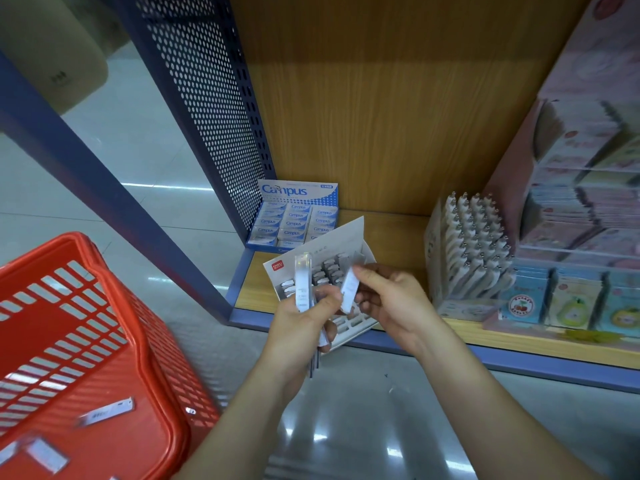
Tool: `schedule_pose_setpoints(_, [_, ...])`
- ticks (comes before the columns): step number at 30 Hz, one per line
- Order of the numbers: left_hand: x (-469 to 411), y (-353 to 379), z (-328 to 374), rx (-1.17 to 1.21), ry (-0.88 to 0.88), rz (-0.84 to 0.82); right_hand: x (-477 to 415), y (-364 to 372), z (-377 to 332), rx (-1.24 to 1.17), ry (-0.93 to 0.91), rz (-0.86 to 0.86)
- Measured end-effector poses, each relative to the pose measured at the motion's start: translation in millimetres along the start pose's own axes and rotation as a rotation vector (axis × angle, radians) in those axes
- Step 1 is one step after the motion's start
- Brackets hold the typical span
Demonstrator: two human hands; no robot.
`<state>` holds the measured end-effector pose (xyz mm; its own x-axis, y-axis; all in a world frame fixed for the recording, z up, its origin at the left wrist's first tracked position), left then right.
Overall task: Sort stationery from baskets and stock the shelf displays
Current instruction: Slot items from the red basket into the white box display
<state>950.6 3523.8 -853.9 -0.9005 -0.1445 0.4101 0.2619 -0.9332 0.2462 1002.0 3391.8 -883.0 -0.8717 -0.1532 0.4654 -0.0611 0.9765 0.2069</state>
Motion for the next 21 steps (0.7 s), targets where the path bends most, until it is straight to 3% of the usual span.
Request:
schedule_pose_setpoints(4, [7, 3, 11, -0.045, 0.045, -0.092, 5, -2, 4, -0.004, 0.035, -0.004])
schedule_pose_setpoints(7, [13, 15, 14, -0.194, 0.086, -0.145, 9, 5, 10, -0.209, 0.057, -0.035])
schedule_pose_setpoints(10, [13, 18, 18, -0.225, 0.179, -0.054, 13, 7, 21, -0.375, 0.042, 0.030])
schedule_pose_setpoints(13, [11, 15, 22, -0.386, 0.255, 0.043, 18, 6, 23, -0.350, 0.010, 0.045])
schedule_pose_setpoints(15, [8, 11, 27, -0.493, 0.287, 0.087, 21, 4, 19, -0.185, -0.026, -0.004])
schedule_pose_setpoints(19, [-3, 11, 36, -0.710, 0.330, 0.119, 16, -10, 5, 0.739, -0.257, 0.021])
schedule_pose_setpoints(21, [-8, 17, 41, -0.795, 0.367, 0.109, 16, -6, -11, 1.016, -0.445, 0.029])
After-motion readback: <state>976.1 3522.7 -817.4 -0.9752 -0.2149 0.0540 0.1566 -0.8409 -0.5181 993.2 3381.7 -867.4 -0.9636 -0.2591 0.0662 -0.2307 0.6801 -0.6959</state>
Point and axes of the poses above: each hand's wrist, its own x-axis away from the middle knuckle, its own y-axis out of the palm, z = x × y, the point moved 9 cm from there along -x, towards the middle knuckle, and after that the axes turned 10 degrees about x, right-handed, at the moved point
